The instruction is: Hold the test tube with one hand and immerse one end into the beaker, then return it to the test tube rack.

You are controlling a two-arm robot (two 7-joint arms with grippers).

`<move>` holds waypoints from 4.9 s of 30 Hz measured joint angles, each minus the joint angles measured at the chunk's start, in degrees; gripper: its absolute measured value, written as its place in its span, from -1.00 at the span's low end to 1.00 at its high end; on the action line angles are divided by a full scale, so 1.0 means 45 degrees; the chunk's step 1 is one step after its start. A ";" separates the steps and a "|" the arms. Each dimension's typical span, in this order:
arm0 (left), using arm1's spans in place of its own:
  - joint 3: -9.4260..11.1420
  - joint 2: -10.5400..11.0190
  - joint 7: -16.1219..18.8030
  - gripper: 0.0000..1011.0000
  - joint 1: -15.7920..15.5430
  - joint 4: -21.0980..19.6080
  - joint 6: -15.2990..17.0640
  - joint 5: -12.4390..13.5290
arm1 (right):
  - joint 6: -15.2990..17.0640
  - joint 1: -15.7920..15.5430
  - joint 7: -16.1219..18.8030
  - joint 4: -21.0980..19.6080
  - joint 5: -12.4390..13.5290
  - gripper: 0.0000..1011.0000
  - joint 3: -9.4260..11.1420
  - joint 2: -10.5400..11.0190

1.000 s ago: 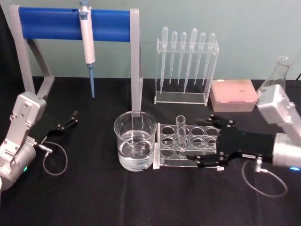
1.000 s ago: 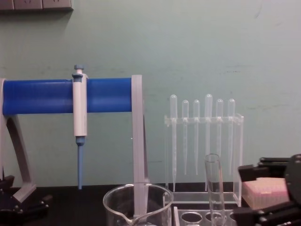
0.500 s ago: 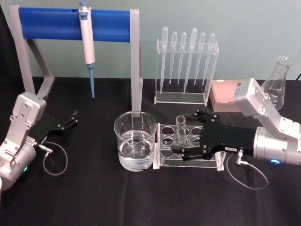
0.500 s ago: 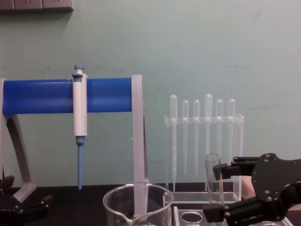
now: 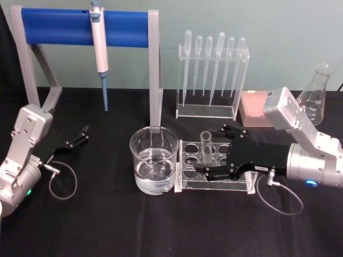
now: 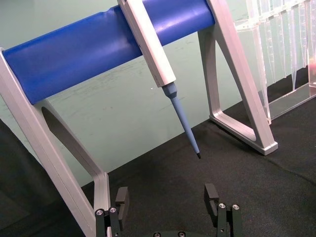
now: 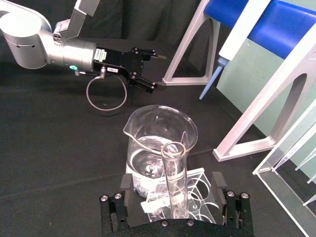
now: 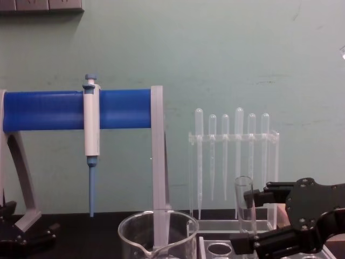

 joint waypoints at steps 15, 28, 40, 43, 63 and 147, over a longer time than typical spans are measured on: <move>0.0000 0.0000 0.0000 0.98 0.0000 0.0000 0.0000 0.0000 | -0.0045 -0.0008 0.0017 -0.0029 0.0000 0.23 0.0012 0.0015; 0.0000 -0.0001 0.0000 0.98 0.0000 0.0000 0.0000 0.0000 | -0.0065 -0.0007 0.0017 -0.0042 0.0000 -0.52 0.0018 0.0024; 0.0000 0.0000 -0.0001 0.98 0.0000 0.0000 0.0000 0.0000 | -0.0066 -0.0008 0.0022 -0.0042 0.0000 -0.52 0.0014 0.0024; 0.0000 0.0000 0.0000 0.98 0.0000 0.0000 0.0000 0.0000 | 0.0017 -0.0010 0.0018 0.0019 0.0190 -0.52 0.0105 0.0025; 0.0000 0.0000 0.0000 0.98 0.0000 0.0000 -0.0001 0.0000 | 0.1097 0.0303 -0.0165 -0.0367 0.1836 -0.52 0.0760 0.0345; 0.0000 0.0000 0.0000 0.98 0.0000 0.0000 0.0000 0.0000 | 0.2262 0.1883 -0.0572 -0.1436 0.3702 -0.52 0.0587 0.1336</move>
